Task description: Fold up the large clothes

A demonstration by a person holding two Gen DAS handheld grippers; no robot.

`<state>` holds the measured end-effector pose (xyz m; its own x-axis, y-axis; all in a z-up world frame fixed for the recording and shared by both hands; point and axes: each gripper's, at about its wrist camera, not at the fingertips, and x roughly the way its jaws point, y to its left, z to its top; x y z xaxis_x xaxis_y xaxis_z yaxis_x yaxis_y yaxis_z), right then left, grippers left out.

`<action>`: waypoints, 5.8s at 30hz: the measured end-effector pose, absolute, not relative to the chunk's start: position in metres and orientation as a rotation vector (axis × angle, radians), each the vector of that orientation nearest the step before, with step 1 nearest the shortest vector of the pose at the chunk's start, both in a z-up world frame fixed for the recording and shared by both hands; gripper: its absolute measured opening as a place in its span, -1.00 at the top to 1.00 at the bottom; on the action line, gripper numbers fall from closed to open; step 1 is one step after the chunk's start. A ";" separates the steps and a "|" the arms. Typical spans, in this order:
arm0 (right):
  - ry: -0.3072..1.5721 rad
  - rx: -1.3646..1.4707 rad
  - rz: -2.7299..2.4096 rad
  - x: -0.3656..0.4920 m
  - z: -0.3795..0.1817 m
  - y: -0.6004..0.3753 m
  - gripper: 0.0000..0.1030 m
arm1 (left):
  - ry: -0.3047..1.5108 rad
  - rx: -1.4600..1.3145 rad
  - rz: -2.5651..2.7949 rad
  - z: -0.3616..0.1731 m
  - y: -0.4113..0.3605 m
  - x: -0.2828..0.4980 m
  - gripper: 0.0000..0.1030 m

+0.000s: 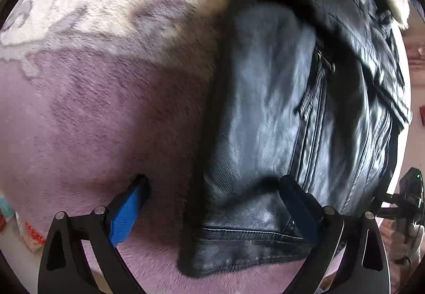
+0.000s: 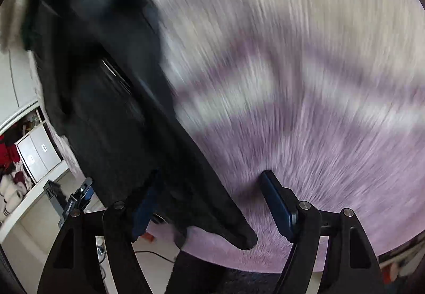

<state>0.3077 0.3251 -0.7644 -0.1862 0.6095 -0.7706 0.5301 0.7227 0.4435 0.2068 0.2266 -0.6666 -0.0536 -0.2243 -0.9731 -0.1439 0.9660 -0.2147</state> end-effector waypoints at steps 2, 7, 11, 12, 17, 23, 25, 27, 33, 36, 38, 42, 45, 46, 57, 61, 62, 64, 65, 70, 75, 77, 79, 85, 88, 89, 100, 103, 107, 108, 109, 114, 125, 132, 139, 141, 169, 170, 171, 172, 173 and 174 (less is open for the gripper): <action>1.786 0.838 0.082 0.304 -0.758 0.338 -0.53 | 1.538 -0.207 -0.091 -0.657 0.216 0.201 -0.12; 1.700 0.830 0.030 0.295 -0.723 0.372 0.73 | 1.419 -0.288 -0.097 -0.627 0.227 0.183 0.88; 1.681 0.845 -0.011 0.269 -0.685 0.400 0.81 | 1.373 -0.285 -0.121 -0.600 0.245 0.174 0.90; 1.687 0.844 -0.012 0.260 -0.679 0.397 0.81 | 1.378 -0.284 -0.128 -0.594 0.249 0.168 0.90; 1.768 0.772 0.004 0.213 -0.648 0.427 0.82 | 1.474 -0.261 -0.144 -0.585 0.270 0.186 0.84; 1.872 0.852 -0.044 0.186 -0.645 0.412 0.60 | 1.531 -0.260 -0.014 -0.582 0.288 0.199 0.47; 1.843 0.827 -0.063 0.191 -0.626 0.396 0.37 | 1.516 -0.201 0.039 -0.570 0.295 0.191 -0.20; 1.800 0.796 -0.068 0.201 -0.604 0.383 -0.13 | 1.490 -0.142 0.097 -0.550 0.302 0.184 -0.70; 1.685 0.662 -0.019 0.292 -0.618 0.353 -0.24 | 1.399 -0.072 0.167 -0.523 0.243 0.208 -0.70; 1.723 0.569 0.059 0.321 -0.654 0.354 -0.24 | 1.375 -0.052 0.161 -0.524 0.197 0.222 -0.70; 1.741 0.367 0.079 0.341 -0.681 0.361 -0.23 | 1.364 0.001 0.170 -0.537 0.159 0.244 -0.70; 1.711 0.511 -0.053 0.323 -0.691 0.300 -0.07 | 1.445 0.021 0.186 -0.583 0.119 0.287 -0.70; 1.744 0.676 -0.089 0.309 -0.699 0.261 -0.07 | 1.556 -0.101 0.228 -0.623 0.121 0.307 -0.71; 1.760 0.685 -0.069 0.309 -0.701 0.256 -0.07 | 1.571 -0.143 0.253 -0.630 0.126 0.309 -0.71; 1.867 0.571 0.157 0.342 -0.700 0.247 -0.13 | 1.499 -0.084 0.331 -0.613 0.120 0.294 -0.82; 1.855 0.535 0.168 0.332 -0.671 0.210 -0.14 | 1.419 0.126 0.304 -0.573 0.066 0.249 -0.82; 1.855 0.520 0.162 0.325 -0.666 0.203 -0.14 | 1.408 0.199 0.291 -0.565 0.046 0.230 -0.82; 1.862 0.492 0.119 0.312 -0.655 0.173 -0.14 | 1.421 0.306 0.273 -0.558 0.014 0.196 -0.82; 1.863 0.489 0.106 0.300 -0.650 0.158 -0.14 | 1.432 0.379 0.269 -0.558 -0.005 0.174 -0.82; 1.862 0.496 -0.006 0.270 -0.630 0.073 -0.14 | 1.491 0.575 0.233 -0.573 -0.073 0.098 -0.82; 1.848 0.516 -0.113 0.259 -0.623 -0.005 -0.14 | 1.548 0.557 0.182 -0.592 -0.123 0.068 -0.82; 1.841 0.511 -0.146 0.260 -0.621 -0.031 -0.14 | 1.529 0.608 0.184 -0.611 -0.135 0.067 -0.82; 1.832 0.506 -0.175 0.263 -0.618 -0.054 -0.14 | 1.542 0.599 0.190 -0.629 -0.140 0.067 -0.82; 1.820 0.514 -0.180 0.282 -0.608 -0.094 -0.14 | 1.544 0.610 0.178 -0.640 -0.150 0.070 -0.81; 1.821 0.502 -0.159 0.289 -0.604 -0.093 -0.14 | 1.504 0.659 0.190 -0.644 -0.154 0.070 -0.81; 1.822 0.499 -0.158 0.292 -0.602 -0.091 -0.14 | 1.503 0.703 0.220 -0.653 -0.151 0.073 -0.82; 1.663 0.802 0.336 0.340 -0.630 -0.081 -0.32 | 1.373 0.686 0.392 -0.636 -0.081 0.112 -0.41; 1.588 0.965 0.493 0.367 -0.639 -0.076 -0.55 | 1.367 0.620 0.329 -0.625 -0.081 0.105 0.58; 1.642 0.984 0.578 0.395 -0.658 -0.059 -0.65 | 1.348 0.579 0.282 -0.610 -0.091 0.099 0.80; 1.655 0.958 0.568 0.396 -0.659 -0.055 -0.65 | 1.343 0.567 0.274 -0.606 -0.091 0.098 0.81; 1.648 0.929 0.551 0.385 -0.656 -0.043 -0.65 | 1.339 0.553 0.266 -0.601 -0.092 0.098 0.82; 1.627 0.920 0.467 0.388 -0.629 -0.018 0.46 | 1.326 0.465 0.232 -0.572 -0.077 0.097 0.82; 1.612 0.601 0.416 0.384 -0.455 0.126 0.52 | 1.323 0.111 0.214 -0.486 0.065 0.122 0.81; 1.679 0.346 0.328 0.430 -0.460 0.318 0.51 | 1.403 -0.080 0.238 -0.518 0.173 0.147 0.74; 1.836 0.328 0.222 0.464 -0.534 0.404 -0.12 | 1.523 -0.689 0.077 -0.604 0.290 0.147 0.64; 1.854 0.394 0.274 0.468 -0.529 0.405 -0.22 | 1.504 -0.885 0.000 -0.613 0.310 0.136 0.64; 1.742 0.478 0.347 0.381 -0.459 0.264 -0.31 | 1.375 -0.717 0.084 -0.561 0.358 0.168 -0.38; 1.733 0.493 0.300 0.374 -0.457 0.241 -0.31 | 1.366 -0.714 0.063 -0.563 0.356 0.179 -0.38; 1.725 0.519 0.249 0.364 -0.455 0.215 -0.31 | 1.346 -0.716 0.033 -0.563 0.344 0.198 -0.38; 1.720 0.548 0.216 0.359 -0.454 0.194 -0.31 | 1.328 -0.714 0.001 -0.564 0.330 0.215 -0.38; 1.714 0.585 0.184 0.352 -0.454 0.171 -0.31 | 1.321 -0.700 -0.025 -0.565 0.321 0.236 -0.38; 1.700 0.622 0.150 0.345 -0.455 0.149 -0.31 | 1.320 -0.679 -0.038 -0.564 0.319 0.249 -0.38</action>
